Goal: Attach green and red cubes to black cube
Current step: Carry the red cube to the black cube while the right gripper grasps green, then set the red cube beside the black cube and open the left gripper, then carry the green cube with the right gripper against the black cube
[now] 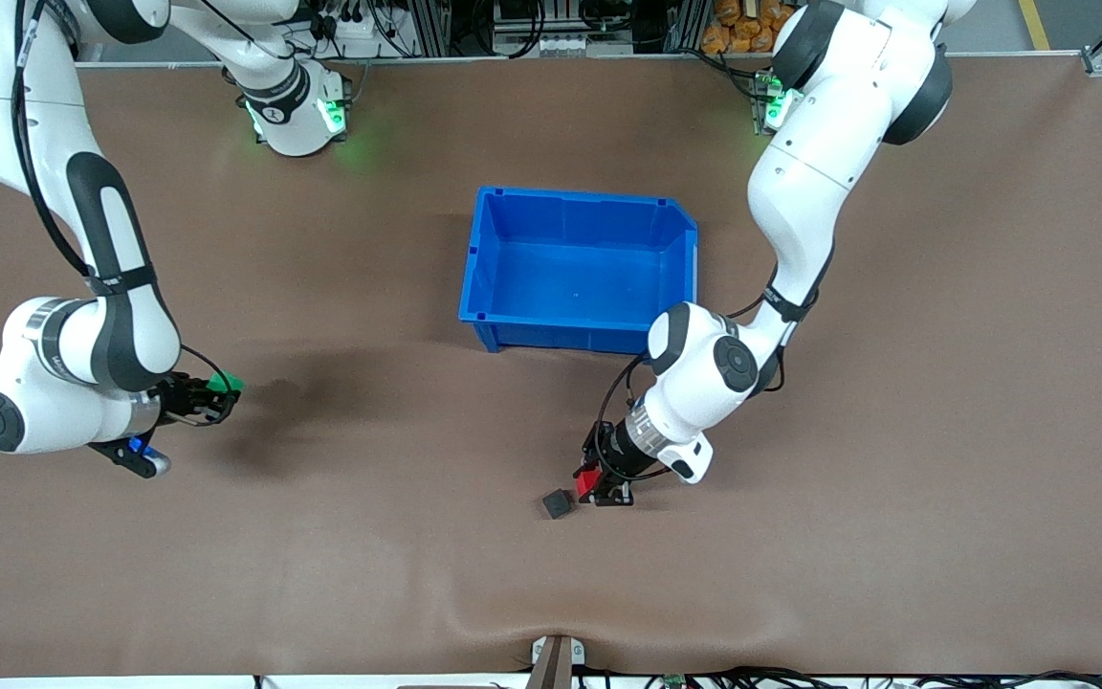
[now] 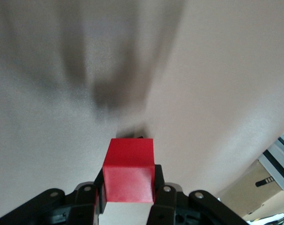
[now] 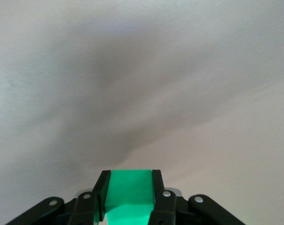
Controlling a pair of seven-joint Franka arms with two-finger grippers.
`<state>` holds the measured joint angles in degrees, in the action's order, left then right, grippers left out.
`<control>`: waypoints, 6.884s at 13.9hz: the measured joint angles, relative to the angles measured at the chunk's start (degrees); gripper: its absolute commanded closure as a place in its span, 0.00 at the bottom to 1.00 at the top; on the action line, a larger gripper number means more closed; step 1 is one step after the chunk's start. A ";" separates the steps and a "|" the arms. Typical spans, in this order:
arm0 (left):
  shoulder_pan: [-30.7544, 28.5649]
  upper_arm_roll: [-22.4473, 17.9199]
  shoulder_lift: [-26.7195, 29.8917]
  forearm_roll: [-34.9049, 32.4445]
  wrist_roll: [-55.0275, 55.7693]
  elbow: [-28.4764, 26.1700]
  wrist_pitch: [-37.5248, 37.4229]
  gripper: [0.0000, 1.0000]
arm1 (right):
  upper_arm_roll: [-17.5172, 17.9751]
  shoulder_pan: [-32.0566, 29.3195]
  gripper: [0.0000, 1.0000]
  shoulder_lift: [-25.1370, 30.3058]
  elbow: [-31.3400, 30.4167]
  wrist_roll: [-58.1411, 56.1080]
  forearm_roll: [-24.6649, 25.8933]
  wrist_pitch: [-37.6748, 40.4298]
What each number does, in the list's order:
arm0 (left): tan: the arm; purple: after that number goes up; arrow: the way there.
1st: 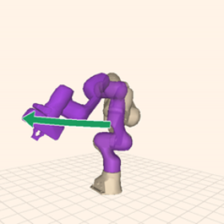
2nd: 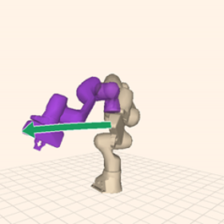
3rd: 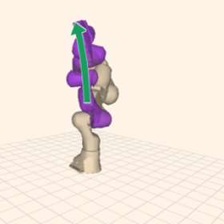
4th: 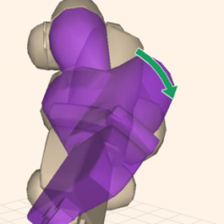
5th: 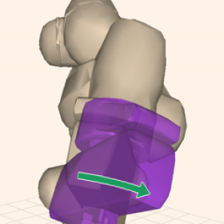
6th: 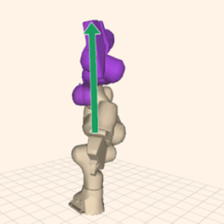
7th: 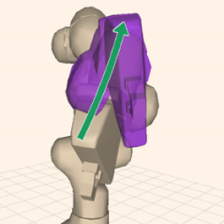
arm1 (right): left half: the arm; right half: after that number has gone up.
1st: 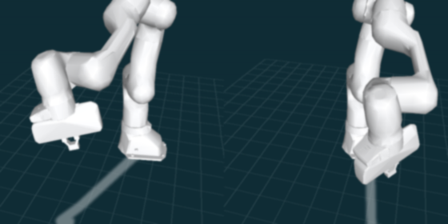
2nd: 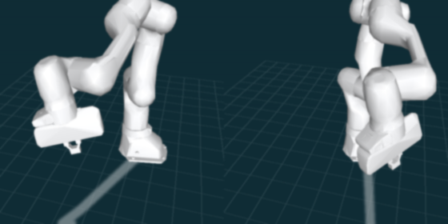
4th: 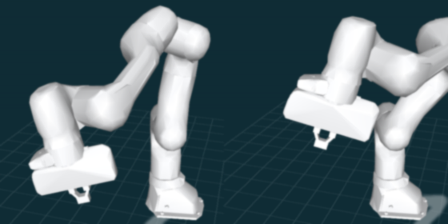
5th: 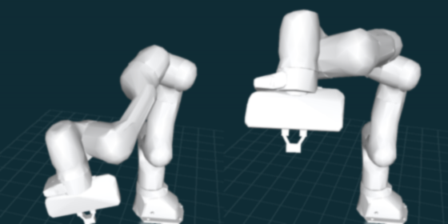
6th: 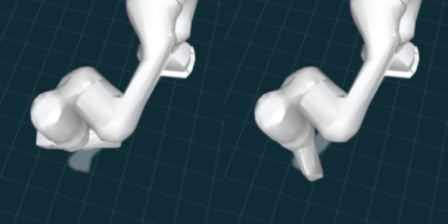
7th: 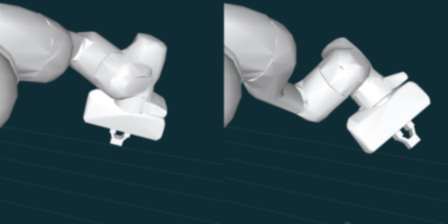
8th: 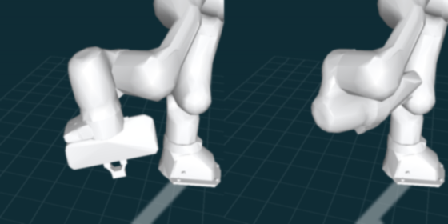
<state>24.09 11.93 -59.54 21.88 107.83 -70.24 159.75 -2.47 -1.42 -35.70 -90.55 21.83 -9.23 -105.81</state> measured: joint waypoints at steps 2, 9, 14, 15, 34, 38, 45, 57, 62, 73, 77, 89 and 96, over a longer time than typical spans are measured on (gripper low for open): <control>0.39 0.01 -1.13 0.00 0.41 0.55 0.96 0.85 | 0.07 1.54 1.00 -0.01 1.36 4.11 -1.44 -0.01; 1.86 -0.07 -3.87 0.00 0.44 1.93 4.75 0.82 | 0.76 6.27 1.00 -2.84 7.33 16.18 -4.47 -0.61; 1.95 -0.24 -4.18 0.00 0.44 2.37 5.77 0.00 | 3.94 6.50 1.00 -4.35 10.29 22.21 -6.94 -3.51; 1.95 -0.35 -4.20 0.00 0.44 2.39 6.37 0.00 | 4.02 6.50 1.00 -4.40 10.42 22.44 -7.73 -3.61; -7.32 -1.62 14.58 -18.72 -3.64 4.20 -21.23 0.00 | 4.63 9.45 1.00 -6.45 11.98 31.09 -11.28 -11.80; -11.50 -1.81 16.56 -19.33 -22.44 3.92 -30.27 0.00 | 4.64 10.50 1.00 -10.34 16.18 38.80 -11.72 -14.56; -19.73 -1.84 26.94 -20.09 -51.06 -3.31 -42.88 0.00 | 4.72 14.91 1.00 -17.62 24.15 56.92 -11.84 -21.90; -27.03 -1.85 36.30 -21.72 -68.57 -10.34 -51.94 0.00 | 4.75 20.98 1.00 -23.71 30.47 81.40 -11.87 -30.67; -27.00 -1.76 36.30 -23.44 -68.63 -10.38 -51.94 0.00 | 6.22 22.97 1.00 -26.89 33.28 81.58 -11.88 -33.05; -26.96 -1.06 38.49 -26.02 -78.62 -10.96 -54.42 0.00 | 8.59 23.25 1.00 -30.45 36.22 82.00 -11.88 -36.45; -26.98 -1.07 40.14 -26.03 -80.70 -12.51 -54.72 0.00 | 9.32 23.36 1.00 -31.14 37.43 82.14 -11.88 -36.46; -26.99 -1.08 40.19 -26.04 -80.72 -12.85 -54.72 0.00 | 10.04 26.08 1.00 -34.33 39.89 84.42 -11.88 -39.06; -26.99 -1.08 40.19 -26.04 -80.72 -12.85 -54.77 0.00 | 10.39 26.80 0.31 -35.72 40.13 85.49 -11.90 -40.53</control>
<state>-2.90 10.86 -19.35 -4.16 27.11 -83.09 104.98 7.92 25.38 -71.42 -50.43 107.32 -21.13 -146.35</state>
